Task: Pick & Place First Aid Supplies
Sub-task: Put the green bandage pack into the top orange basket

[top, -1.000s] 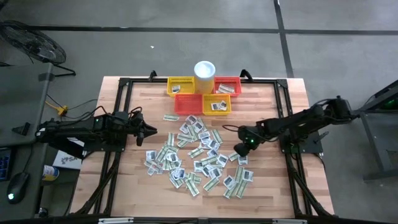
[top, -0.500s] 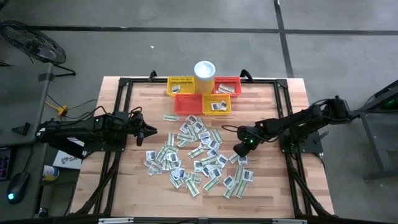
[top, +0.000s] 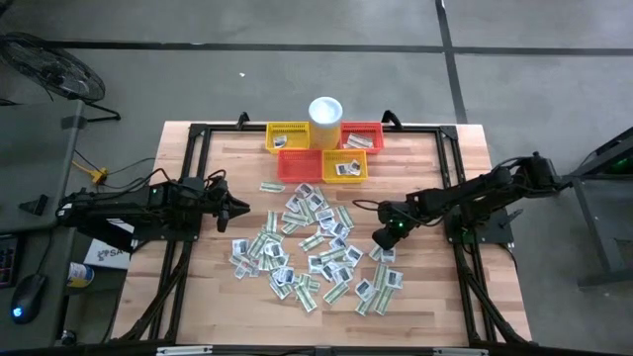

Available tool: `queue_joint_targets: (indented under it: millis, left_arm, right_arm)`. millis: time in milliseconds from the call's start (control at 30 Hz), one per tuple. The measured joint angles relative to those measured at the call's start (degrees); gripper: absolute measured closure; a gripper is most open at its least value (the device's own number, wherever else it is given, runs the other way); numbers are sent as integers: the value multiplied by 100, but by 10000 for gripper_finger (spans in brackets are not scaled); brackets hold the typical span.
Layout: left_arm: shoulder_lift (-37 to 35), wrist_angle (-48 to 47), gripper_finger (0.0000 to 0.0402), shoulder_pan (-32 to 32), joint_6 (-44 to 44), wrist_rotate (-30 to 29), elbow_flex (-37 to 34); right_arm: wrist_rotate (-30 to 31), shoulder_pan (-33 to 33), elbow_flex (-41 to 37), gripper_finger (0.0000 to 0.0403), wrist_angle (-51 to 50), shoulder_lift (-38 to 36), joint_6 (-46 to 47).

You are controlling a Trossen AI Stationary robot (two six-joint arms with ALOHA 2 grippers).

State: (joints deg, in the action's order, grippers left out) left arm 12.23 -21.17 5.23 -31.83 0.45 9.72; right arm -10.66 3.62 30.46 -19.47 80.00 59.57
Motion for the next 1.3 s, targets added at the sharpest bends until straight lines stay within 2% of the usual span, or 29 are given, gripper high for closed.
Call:
queue_joint_targets:
  millis: [300,567,933,1167,1300]
  left_arm:
    - [-2,-2,321,-2,-2,0,0]
    - [-1,-1,321,-1,-1,0,0]
    - [-2,-2,321,-1,-2,0,0]
    - [-1,-2,321,-1,-1,-1,0]
    - [0,-1,321,-2,-1,0,0]
  right_arm:
    - [882,-37,296,402,-142,-675,-42]
    - [1488,-352,712,403,-157,-1179,-606]
    - [2220,-1543,1036,403,-55,-1478,-1967]
    - [2651,-2375,1040,403,286,-1474,-2390]
    - [2691,-2833,1040,403,420,-1462,-2409]
